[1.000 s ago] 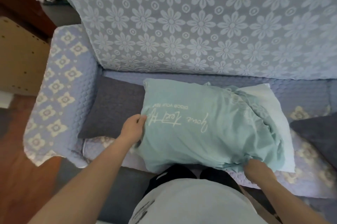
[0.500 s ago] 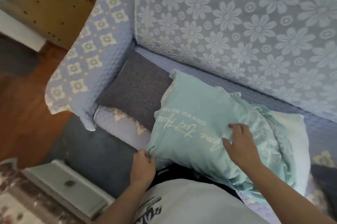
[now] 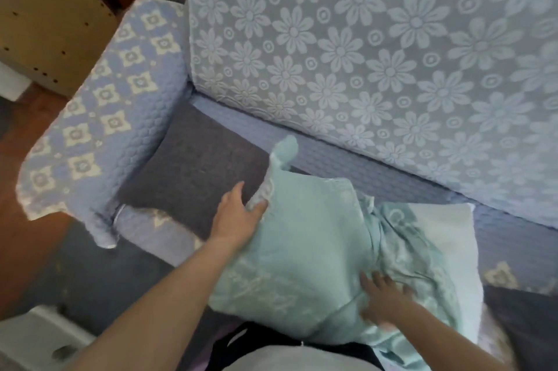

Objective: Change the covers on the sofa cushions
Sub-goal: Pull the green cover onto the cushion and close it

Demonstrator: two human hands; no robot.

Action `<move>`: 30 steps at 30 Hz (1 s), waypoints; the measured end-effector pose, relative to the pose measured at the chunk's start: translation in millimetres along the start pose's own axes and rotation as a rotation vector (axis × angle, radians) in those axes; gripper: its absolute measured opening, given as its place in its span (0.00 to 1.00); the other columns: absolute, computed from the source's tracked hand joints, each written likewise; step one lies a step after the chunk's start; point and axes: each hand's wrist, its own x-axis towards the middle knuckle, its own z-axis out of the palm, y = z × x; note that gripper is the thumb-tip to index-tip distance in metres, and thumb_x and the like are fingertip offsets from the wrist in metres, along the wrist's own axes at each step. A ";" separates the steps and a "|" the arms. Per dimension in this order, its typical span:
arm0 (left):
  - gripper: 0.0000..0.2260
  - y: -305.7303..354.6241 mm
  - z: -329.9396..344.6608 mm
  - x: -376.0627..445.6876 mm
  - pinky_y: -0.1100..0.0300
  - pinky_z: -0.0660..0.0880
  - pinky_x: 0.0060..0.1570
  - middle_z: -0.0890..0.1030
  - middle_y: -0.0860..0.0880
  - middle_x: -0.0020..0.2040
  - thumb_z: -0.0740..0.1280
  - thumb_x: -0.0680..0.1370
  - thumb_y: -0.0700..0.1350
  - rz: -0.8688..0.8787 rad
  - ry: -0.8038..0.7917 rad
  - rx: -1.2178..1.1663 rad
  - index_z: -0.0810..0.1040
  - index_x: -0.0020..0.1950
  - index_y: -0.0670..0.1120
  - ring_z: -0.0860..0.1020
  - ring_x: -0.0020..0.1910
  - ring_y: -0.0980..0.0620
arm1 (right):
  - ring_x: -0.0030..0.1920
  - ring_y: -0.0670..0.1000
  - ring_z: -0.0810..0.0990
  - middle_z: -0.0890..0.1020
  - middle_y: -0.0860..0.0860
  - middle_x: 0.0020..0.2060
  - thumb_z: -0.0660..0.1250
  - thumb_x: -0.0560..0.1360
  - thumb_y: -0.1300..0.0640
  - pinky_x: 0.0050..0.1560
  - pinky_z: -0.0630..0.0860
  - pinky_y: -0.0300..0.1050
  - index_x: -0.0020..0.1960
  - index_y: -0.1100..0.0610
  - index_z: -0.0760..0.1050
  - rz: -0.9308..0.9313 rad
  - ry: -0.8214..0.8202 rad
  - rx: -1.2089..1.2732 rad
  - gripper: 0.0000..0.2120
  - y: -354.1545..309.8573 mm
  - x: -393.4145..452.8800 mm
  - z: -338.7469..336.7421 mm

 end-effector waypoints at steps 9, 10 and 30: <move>0.18 39.5 40.9 -86.9 0.58 0.75 0.56 0.83 0.50 0.57 0.66 0.79 0.60 0.231 -0.154 -0.069 0.78 0.63 0.50 0.81 0.57 0.48 | 0.62 0.57 0.77 0.79 0.56 0.59 0.58 0.82 0.48 0.62 0.72 0.50 0.63 0.58 0.77 -0.129 0.792 0.726 0.18 40.8 -2.7 -130.7; 0.19 37.1 22.2 -98.0 0.54 0.77 0.54 0.85 0.48 0.55 0.63 0.79 0.61 0.351 -0.064 -0.004 0.80 0.60 0.49 0.82 0.55 0.46 | 0.66 0.56 0.74 0.77 0.54 0.63 0.61 0.81 0.43 0.67 0.69 0.52 0.69 0.55 0.73 -0.187 0.797 0.791 0.22 37.2 -1.7 -139.4; 0.39 -40.5 2.6 -9.5 0.39 0.48 0.78 0.43 0.41 0.82 0.55 0.77 0.72 -0.085 -0.049 0.599 0.43 0.82 0.61 0.44 0.81 0.38 | 0.69 0.56 0.71 0.74 0.52 0.68 0.48 0.81 0.37 0.73 0.55 0.63 0.75 0.47 0.65 -0.005 0.463 0.212 0.27 9.1 39.8 -79.2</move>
